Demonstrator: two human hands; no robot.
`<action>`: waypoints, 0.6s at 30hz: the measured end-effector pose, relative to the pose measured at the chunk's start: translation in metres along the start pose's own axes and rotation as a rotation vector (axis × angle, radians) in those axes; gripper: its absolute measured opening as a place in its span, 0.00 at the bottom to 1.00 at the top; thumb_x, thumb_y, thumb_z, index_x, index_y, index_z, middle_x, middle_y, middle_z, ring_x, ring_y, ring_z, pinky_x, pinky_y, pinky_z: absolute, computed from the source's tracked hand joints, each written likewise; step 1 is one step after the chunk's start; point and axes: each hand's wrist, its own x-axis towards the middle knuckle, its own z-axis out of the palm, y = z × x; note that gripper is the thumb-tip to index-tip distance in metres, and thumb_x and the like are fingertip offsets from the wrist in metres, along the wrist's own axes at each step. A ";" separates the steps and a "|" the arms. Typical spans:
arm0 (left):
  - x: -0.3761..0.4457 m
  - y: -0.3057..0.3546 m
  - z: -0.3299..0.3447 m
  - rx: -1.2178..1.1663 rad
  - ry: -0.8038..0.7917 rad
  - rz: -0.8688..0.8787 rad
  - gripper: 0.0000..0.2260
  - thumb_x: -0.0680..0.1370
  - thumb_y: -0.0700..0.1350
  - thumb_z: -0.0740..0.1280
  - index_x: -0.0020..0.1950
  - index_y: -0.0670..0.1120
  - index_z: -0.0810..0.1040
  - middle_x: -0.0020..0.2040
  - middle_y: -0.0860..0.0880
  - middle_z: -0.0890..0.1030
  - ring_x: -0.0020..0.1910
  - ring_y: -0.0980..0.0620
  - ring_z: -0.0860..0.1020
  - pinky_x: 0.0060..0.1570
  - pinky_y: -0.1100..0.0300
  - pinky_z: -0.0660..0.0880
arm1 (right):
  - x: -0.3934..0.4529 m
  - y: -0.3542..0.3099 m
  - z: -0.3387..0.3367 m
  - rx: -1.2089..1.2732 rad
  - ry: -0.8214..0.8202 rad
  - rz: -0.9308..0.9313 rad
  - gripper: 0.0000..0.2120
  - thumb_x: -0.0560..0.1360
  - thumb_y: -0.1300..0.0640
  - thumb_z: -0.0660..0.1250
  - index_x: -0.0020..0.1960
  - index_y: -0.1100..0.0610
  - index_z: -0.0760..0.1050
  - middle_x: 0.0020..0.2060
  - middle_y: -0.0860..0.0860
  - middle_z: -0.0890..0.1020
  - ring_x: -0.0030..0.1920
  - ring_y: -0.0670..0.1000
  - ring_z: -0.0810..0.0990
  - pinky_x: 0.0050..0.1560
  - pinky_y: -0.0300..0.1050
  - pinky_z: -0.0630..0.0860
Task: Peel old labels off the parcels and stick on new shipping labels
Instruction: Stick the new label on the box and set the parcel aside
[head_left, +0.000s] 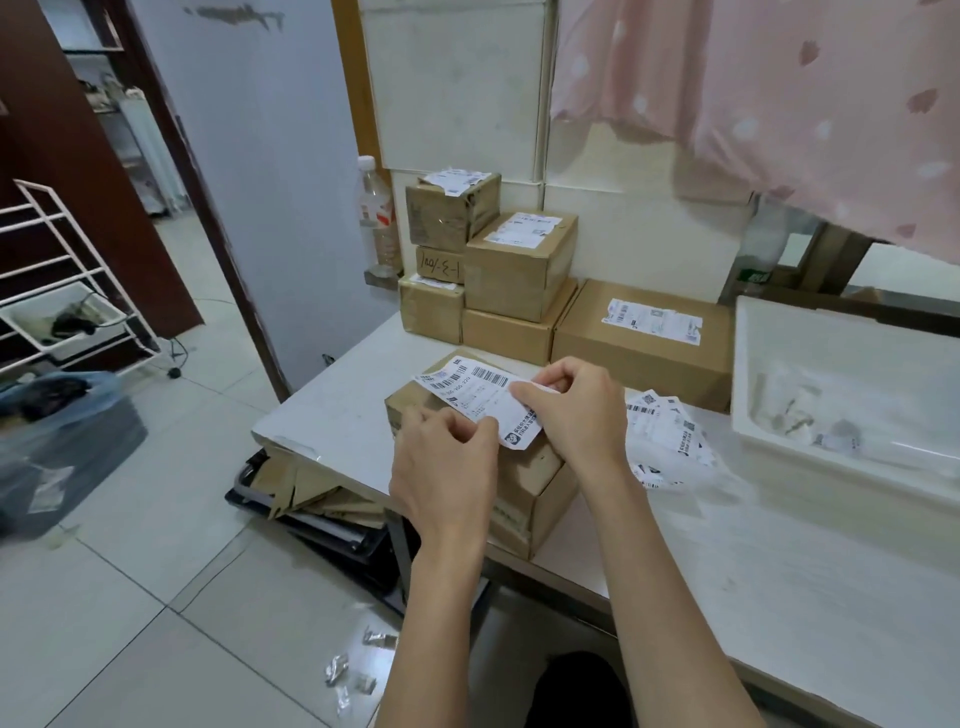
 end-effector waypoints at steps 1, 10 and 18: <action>0.000 0.000 0.001 0.012 -0.002 0.005 0.09 0.74 0.48 0.67 0.34 0.48 0.76 0.44 0.55 0.72 0.46 0.51 0.75 0.42 0.57 0.64 | 0.000 0.000 0.000 -0.013 0.004 -0.005 0.06 0.67 0.53 0.74 0.38 0.53 0.78 0.31 0.45 0.79 0.39 0.48 0.78 0.35 0.42 0.67; 0.000 0.000 0.008 0.129 0.023 0.084 0.12 0.74 0.49 0.65 0.31 0.50 0.69 0.45 0.54 0.71 0.44 0.48 0.74 0.39 0.57 0.63 | -0.005 0.001 0.005 -0.153 0.035 -0.063 0.06 0.67 0.54 0.73 0.41 0.54 0.79 0.33 0.45 0.78 0.42 0.51 0.78 0.48 0.47 0.73; -0.001 -0.006 0.014 0.152 0.092 0.125 0.14 0.72 0.49 0.66 0.31 0.49 0.64 0.43 0.52 0.70 0.39 0.47 0.72 0.35 0.58 0.61 | -0.007 0.004 0.004 -0.173 0.061 -0.065 0.06 0.67 0.54 0.73 0.41 0.54 0.78 0.34 0.45 0.77 0.41 0.50 0.76 0.46 0.46 0.72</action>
